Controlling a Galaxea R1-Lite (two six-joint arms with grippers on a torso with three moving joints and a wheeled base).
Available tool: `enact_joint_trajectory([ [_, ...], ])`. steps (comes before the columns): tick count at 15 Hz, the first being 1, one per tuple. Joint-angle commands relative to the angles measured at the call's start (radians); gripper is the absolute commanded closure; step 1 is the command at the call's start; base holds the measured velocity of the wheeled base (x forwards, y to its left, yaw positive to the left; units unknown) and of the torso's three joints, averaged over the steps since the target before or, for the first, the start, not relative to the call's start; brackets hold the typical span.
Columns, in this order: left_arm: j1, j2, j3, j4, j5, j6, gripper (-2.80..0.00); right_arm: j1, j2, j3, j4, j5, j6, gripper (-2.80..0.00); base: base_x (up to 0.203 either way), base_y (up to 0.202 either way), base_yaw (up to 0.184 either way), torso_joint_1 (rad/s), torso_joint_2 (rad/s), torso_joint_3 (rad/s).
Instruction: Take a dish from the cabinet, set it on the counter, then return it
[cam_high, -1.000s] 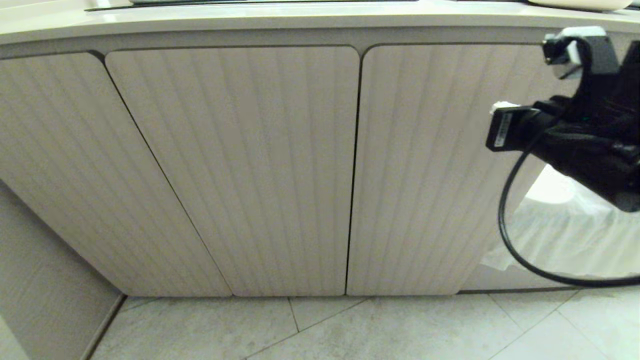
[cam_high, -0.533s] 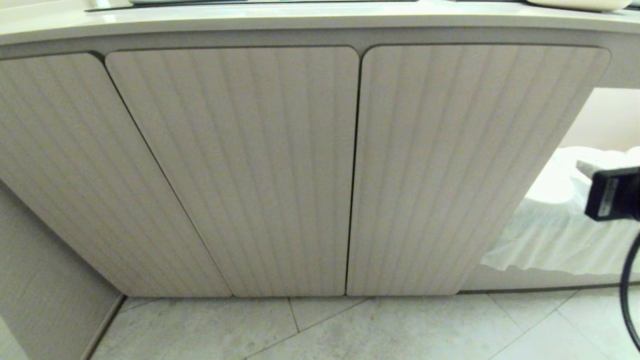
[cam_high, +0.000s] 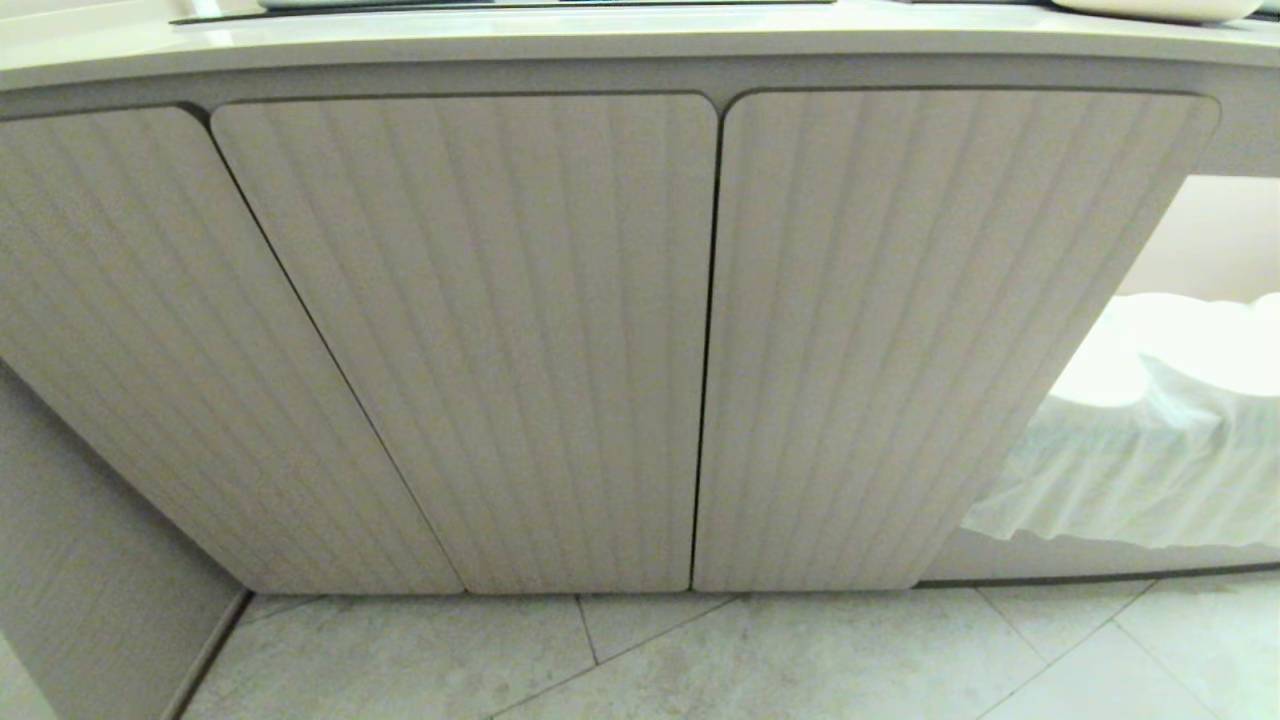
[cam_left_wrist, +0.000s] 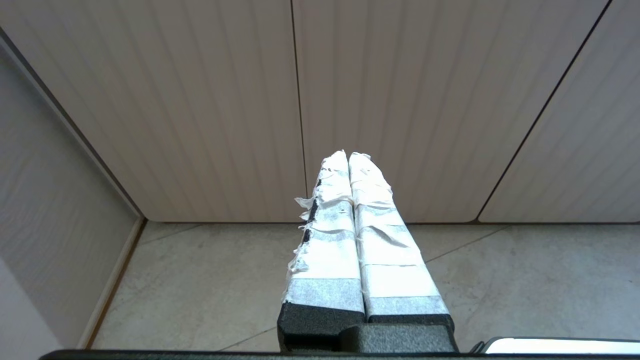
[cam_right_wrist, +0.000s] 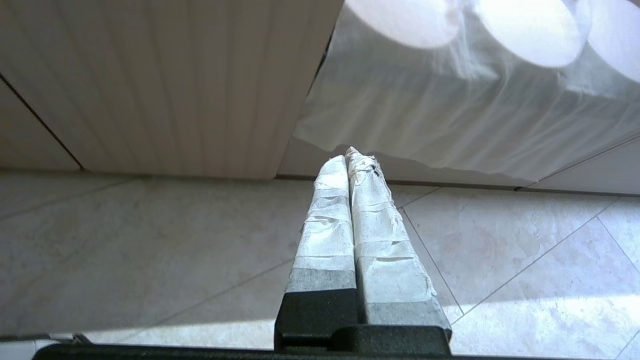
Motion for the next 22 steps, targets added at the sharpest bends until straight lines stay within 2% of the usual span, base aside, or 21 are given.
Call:
enact_joint_trajectory([
  [1,0.000,0.000,0.000,0.000,0.000,-0.001,0.00,-0.079,-0.120,0.077,0.001,0.066,-0.030,0.00,0.000,0.000,0.000,0.000,0.00,0.000],
  [3,0.000,0.000,0.000,0.000,0.000,-0.001,0.00,-0.105,-0.183,0.136,0.001,0.117,-0.046,0.00,0.000,0.000,0.000,0.000,0.00,0.000],
  [8,0.000,0.000,0.000,0.000,0.000,-0.001,0.00,-0.123,-0.382,0.236,0.065,0.163,-0.070,0.00,0.000,0.000,0.000,0.000,0.00,0.000],
  [13,0.000,0.000,0.000,0.000,0.000,-0.001,0.00,-0.215,-0.539,0.329,0.116,0.310,-0.068,0.00,0.000,0.000,0.000,0.000,0.00,0.000],
  [22,0.000,0.000,0.000,0.000,0.000,-0.001,0.00,-0.183,-0.660,0.360,0.126,0.322,0.015,0.00,0.000,0.000,0.000,0.000,0.00,0.000],
])
